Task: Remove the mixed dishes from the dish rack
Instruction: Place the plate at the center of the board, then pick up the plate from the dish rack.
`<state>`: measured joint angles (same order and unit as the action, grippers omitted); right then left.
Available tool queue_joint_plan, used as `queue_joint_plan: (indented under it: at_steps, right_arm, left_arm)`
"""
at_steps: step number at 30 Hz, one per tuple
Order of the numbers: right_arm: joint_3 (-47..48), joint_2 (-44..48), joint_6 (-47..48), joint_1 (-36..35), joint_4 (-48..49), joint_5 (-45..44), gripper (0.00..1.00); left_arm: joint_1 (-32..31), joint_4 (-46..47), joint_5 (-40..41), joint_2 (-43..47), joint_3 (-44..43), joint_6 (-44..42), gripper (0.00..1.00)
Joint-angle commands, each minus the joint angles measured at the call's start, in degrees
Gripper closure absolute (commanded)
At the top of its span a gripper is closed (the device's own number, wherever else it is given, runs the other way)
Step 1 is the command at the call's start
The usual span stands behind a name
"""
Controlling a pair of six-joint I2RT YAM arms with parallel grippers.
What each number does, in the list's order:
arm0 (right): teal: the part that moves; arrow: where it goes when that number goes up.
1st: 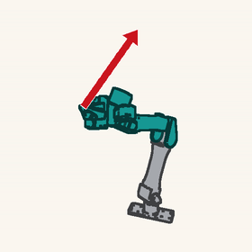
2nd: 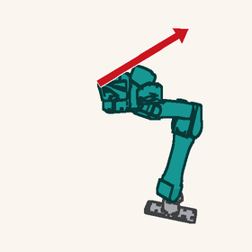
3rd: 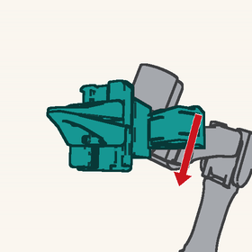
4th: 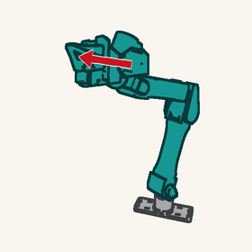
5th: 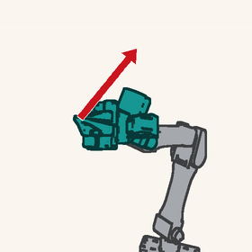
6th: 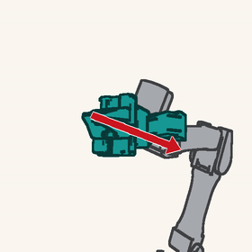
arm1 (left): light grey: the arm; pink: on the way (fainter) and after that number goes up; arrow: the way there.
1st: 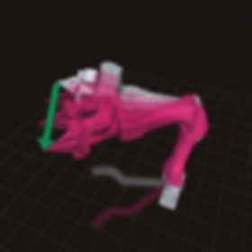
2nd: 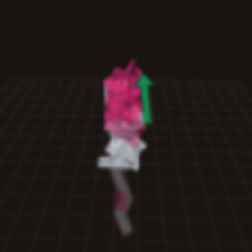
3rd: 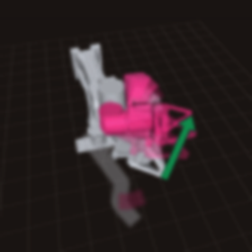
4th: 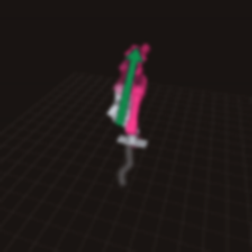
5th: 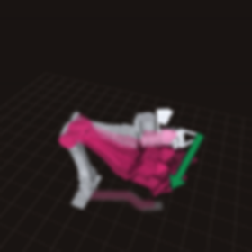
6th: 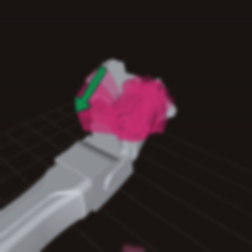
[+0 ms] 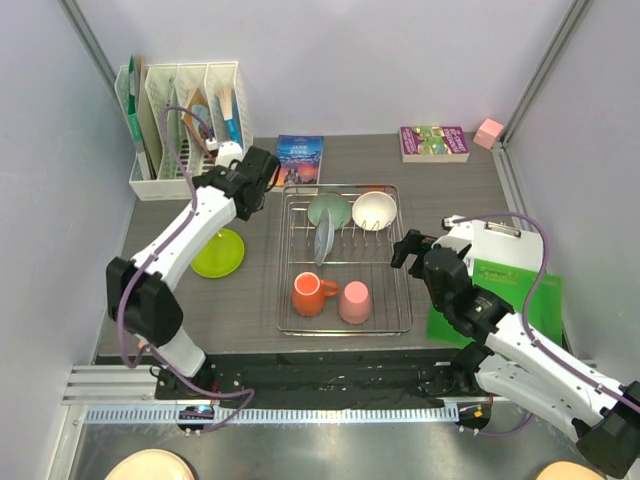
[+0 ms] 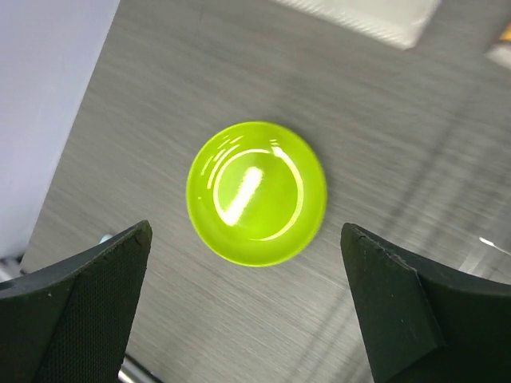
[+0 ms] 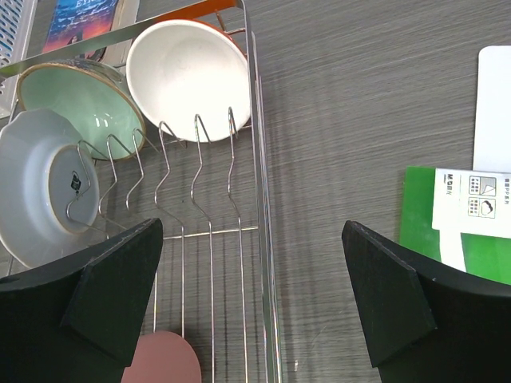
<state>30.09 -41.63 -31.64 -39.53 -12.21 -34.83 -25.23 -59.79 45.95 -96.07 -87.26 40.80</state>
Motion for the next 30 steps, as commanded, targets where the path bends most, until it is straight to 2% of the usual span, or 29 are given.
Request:
queue_joint_plan:
  at_steps: [1,3,5,7,12,16,25,28,30]
  right_arm:
    - [1.20,-0.30,0.00,-0.02,2.27,-0.50,0.00]
    - [1.55,-0.38,0.09,-0.02,2.36,-0.76,0.00]
    - [1.73,-0.47,0.17,-0.02,2.36,-0.85,0.00]
    - [2.26,-0.47,0.26,0.07,1.93,-0.94,0.00]
    - [2.26,-0.39,0.09,-0.02,1.40,-1.12,0.00]
    - [1.99,-0.30,-0.27,0.06,1.13,-1.29,0.00]
    - [1.99,-0.03,0.26,0.07,0.52,-1.73,0.00]
    - [1.91,-0.03,0.44,-0.02,0.43,-1.91,0.00]
    - [1.91,-0.30,0.52,-0.02,0.43,-2.08,0.00]
  left_arm:
    - [-6.92,6.31,1.28,7.02,-2.12,-1.58,0.00]
    - [-10.43,11.51,-3.48,10.80,0.32,-4.13,0.00]
    - [-12.11,17.57,-11.81,13.09,2.00,-5.81,0.00]
    - [-14.92,20.31,-14.30,13.37,3.15,-6.60,0.00]
    - [-20.46,15.86,-10.28,5.13,-2.73,-8.01,0.00]
    - [-25.99,17.34,-6.23,1.95,-3.35,-9.33,0.00]
    - [-26.71,18.83,-8.77,-3.86,-3.62,-7.31,0.00]
    - [-26.71,18.92,-8.86,-5.00,-3.18,-6.96,0.07]
    - [-26.71,18.92,-8.87,-5.97,-2.91,-6.70,0.18]
